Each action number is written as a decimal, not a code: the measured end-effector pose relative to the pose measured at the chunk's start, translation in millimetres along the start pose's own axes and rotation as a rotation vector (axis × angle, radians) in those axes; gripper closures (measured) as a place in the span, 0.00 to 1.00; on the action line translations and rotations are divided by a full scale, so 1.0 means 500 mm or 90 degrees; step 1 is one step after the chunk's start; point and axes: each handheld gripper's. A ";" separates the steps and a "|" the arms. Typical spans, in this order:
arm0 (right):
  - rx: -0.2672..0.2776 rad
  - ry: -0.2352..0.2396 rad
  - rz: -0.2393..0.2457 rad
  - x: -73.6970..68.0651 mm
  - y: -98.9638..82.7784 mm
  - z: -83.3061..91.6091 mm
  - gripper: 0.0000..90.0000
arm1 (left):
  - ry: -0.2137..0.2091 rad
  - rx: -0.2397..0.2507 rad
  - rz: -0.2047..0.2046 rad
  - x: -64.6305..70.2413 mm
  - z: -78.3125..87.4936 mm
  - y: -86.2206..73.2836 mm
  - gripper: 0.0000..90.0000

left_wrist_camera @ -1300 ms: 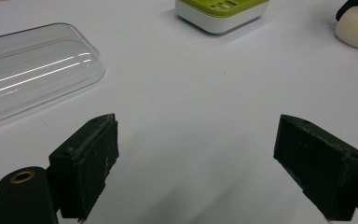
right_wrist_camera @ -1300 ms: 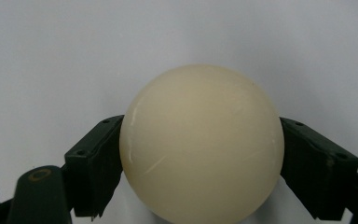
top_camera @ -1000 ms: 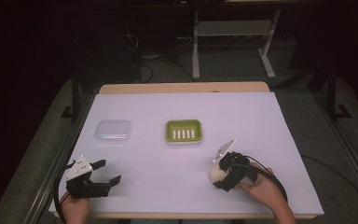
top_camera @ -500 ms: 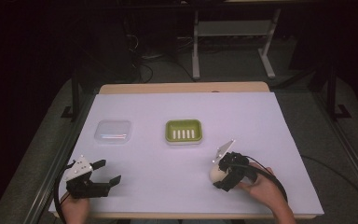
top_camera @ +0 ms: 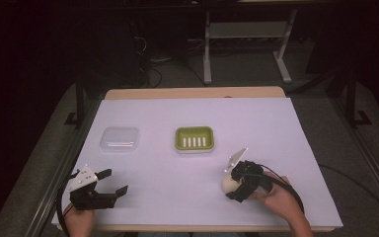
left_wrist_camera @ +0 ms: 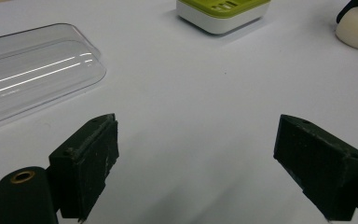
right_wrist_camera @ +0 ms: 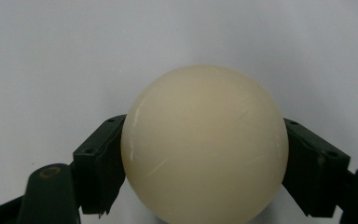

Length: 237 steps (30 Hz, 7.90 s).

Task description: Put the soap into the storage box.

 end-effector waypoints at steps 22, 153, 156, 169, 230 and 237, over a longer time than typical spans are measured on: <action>0.025 0.019 0.006 0.012 0.031 0.018 0.25 | 0.003 0.003 0.008 0.001 0.001 -0.001 0.14; 0.023 0.061 0.016 0.151 0.316 -0.021 0.25 | 0.008 0.008 0.008 -0.004 0.007 -0.001 0.14; 0.021 0.059 0.012 0.155 0.316 -0.029 0.25 | 0.009 0.008 0.008 -0.004 0.008 -0.001 0.14; 0.018 0.054 -0.008 0.173 0.317 -0.055 0.25 | 0.008 0.006 0.008 -0.003 0.006 0.000 0.14; -0.012 0.027 -0.068 0.216 0.314 -0.133 0.25 | 0.009 0.009 0.008 -0.001 0.006 0.000 0.14; -0.015 0.027 -0.074 0.219 0.312 -0.136 0.25 | 0.008 0.009 0.007 -0.001 0.005 0.000 0.14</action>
Point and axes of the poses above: each handheld gripper's, and its own axes: z roughly backward along the jaws, y roughly out of its top, x roughly to its right, and after that the axes turned 12 degrees about x, right-handed
